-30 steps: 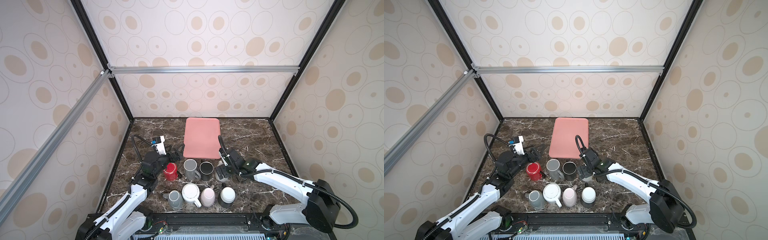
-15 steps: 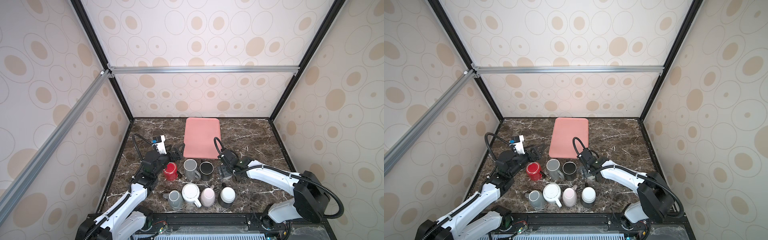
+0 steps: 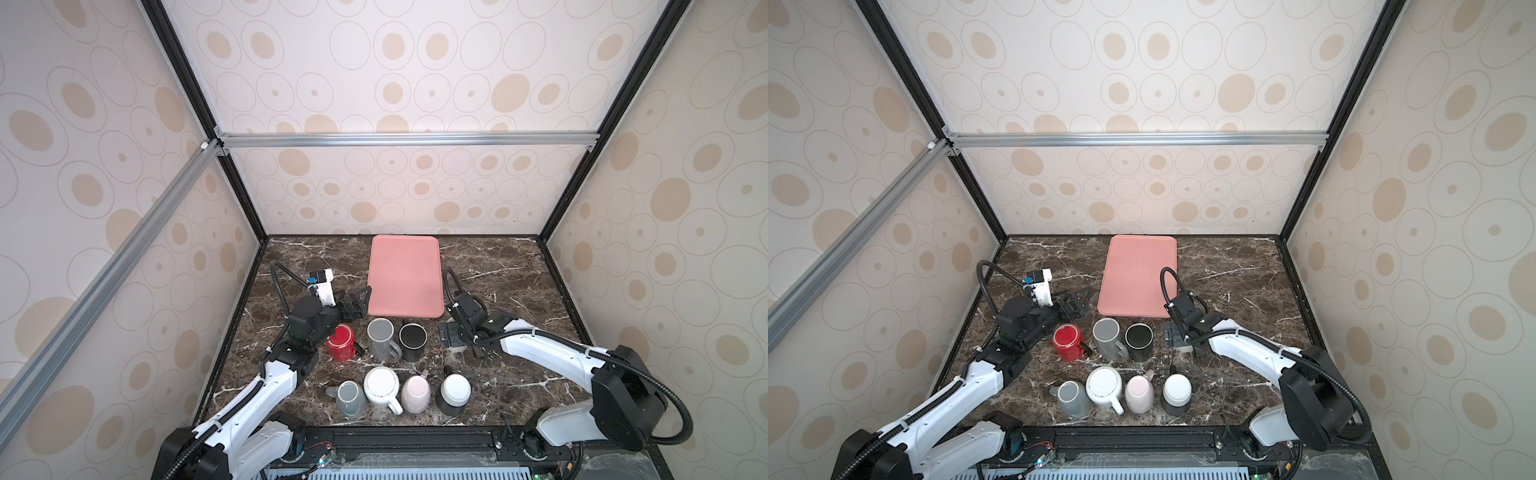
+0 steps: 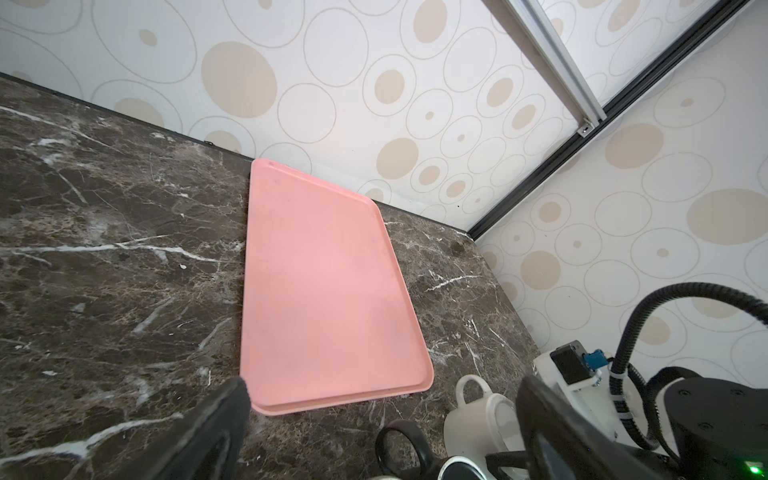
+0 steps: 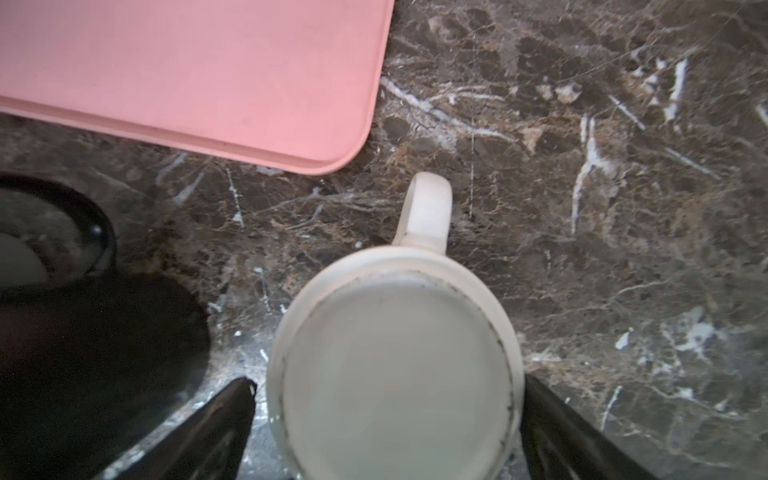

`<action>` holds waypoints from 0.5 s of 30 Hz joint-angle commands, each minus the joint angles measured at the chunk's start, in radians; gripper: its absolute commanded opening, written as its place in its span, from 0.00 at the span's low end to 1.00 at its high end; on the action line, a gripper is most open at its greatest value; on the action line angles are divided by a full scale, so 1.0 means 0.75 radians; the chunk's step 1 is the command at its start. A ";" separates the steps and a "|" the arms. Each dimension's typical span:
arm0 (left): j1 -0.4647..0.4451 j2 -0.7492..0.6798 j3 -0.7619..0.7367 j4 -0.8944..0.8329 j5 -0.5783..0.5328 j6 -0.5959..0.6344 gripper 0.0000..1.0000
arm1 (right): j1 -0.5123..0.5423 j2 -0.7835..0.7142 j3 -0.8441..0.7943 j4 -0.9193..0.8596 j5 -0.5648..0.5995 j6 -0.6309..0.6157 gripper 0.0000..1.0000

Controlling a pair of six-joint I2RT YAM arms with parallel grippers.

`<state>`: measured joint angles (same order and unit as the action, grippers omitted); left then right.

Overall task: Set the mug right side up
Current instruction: 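Lower the right gripper and grasp the white mug's base rim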

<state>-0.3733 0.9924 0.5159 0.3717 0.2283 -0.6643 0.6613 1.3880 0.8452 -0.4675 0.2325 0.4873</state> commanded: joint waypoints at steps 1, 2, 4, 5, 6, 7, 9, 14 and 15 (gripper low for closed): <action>-0.007 0.010 0.062 -0.003 0.018 0.021 0.99 | 0.039 -0.062 -0.045 -0.003 -0.157 0.121 1.00; -0.008 0.013 0.062 -0.001 0.018 0.020 0.99 | 0.051 -0.070 -0.049 0.001 -0.186 0.141 1.00; -0.007 0.016 0.065 0.003 0.023 0.015 0.99 | 0.083 -0.089 -0.061 0.027 -0.274 0.171 1.00; -0.007 0.015 0.064 0.007 0.022 0.013 0.99 | 0.097 -0.097 -0.063 0.051 -0.321 0.179 1.00; -0.007 0.015 0.063 0.007 0.023 0.012 0.99 | 0.106 -0.105 -0.067 0.076 -0.364 0.184 1.00; -0.009 0.017 0.061 0.011 0.022 0.012 0.99 | 0.111 -0.110 -0.070 0.095 -0.402 0.192 1.00; -0.007 0.019 0.058 0.007 0.024 0.009 0.99 | 0.121 -0.129 -0.079 0.140 -0.468 0.193 1.00; -0.007 0.017 0.057 0.008 0.026 0.010 0.99 | 0.122 -0.184 -0.010 0.030 -0.349 -0.012 0.95; -0.008 0.018 0.056 0.006 0.027 0.010 0.99 | 0.122 -0.185 0.005 -0.005 -0.289 -0.069 0.95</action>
<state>-0.3733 1.0050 0.5167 0.3721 0.2394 -0.6647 0.7471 1.2743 0.8032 -0.4145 -0.0544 0.5465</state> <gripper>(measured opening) 0.994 0.953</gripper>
